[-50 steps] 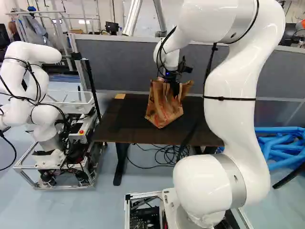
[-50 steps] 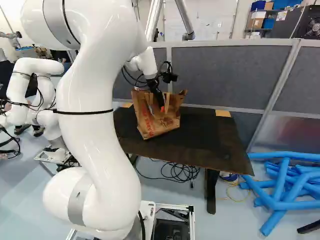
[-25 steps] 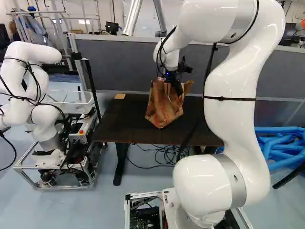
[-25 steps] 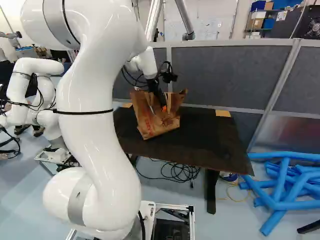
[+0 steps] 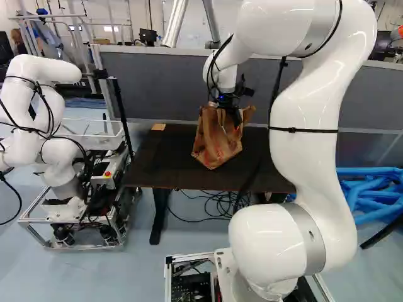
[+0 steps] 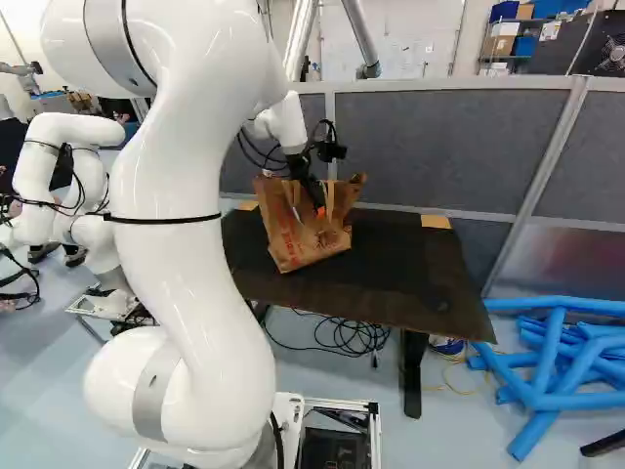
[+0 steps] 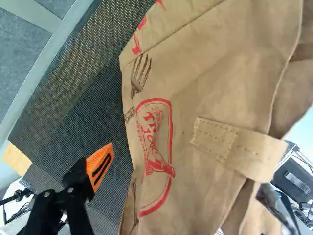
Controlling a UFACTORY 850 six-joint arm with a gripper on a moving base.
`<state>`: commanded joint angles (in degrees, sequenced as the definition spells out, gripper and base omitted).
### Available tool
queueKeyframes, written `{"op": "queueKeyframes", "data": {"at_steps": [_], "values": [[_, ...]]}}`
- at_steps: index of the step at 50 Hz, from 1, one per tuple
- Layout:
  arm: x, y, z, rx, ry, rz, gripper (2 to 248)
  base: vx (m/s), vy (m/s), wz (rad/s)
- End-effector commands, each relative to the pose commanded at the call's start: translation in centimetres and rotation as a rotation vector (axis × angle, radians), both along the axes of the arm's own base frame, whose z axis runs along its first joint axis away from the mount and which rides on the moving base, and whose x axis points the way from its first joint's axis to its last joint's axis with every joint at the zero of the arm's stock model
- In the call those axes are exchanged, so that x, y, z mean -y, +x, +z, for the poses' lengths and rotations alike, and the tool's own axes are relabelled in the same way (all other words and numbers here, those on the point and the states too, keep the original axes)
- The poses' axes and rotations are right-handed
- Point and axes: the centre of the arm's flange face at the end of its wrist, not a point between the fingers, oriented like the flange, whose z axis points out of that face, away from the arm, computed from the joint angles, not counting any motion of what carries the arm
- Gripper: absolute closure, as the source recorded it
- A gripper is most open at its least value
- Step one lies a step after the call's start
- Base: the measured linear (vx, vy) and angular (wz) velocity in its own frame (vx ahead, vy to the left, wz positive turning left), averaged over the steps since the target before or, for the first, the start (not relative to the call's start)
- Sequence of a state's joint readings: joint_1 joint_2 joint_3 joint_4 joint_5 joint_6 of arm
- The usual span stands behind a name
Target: Pick up the bag on the ground and place it on the table
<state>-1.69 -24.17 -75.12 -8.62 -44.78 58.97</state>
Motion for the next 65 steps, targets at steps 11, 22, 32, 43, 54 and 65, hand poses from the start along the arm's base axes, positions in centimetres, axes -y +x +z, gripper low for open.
{"op": "queueKeyframes", "data": {"at_steps": [11,22,32,43,54,65], "values": [[-0.2,-0.2,0.7,0.012,0.0,0.003,3,0.0,0.0,0.0],[-0.6,-0.7,2.3,0.037,-0.001,0.01,3,0.0,0.0,0.0],[-1.0,-1.3,3.8,0.058,-0.002,0.016,3,0.0,0.0,0.0],[-1.3,-2.2,5.3,0.053,-0.004,0.018,3,0.0,0.0,0.0],[-1.3,-3.2,6.9,0.041,-0.007,0.013,3,0.0,0.0,0.0],[-1.3,-4.2,8.5,0.029,-0.011,0.008,3,0.0,0.0,0.0]]}}
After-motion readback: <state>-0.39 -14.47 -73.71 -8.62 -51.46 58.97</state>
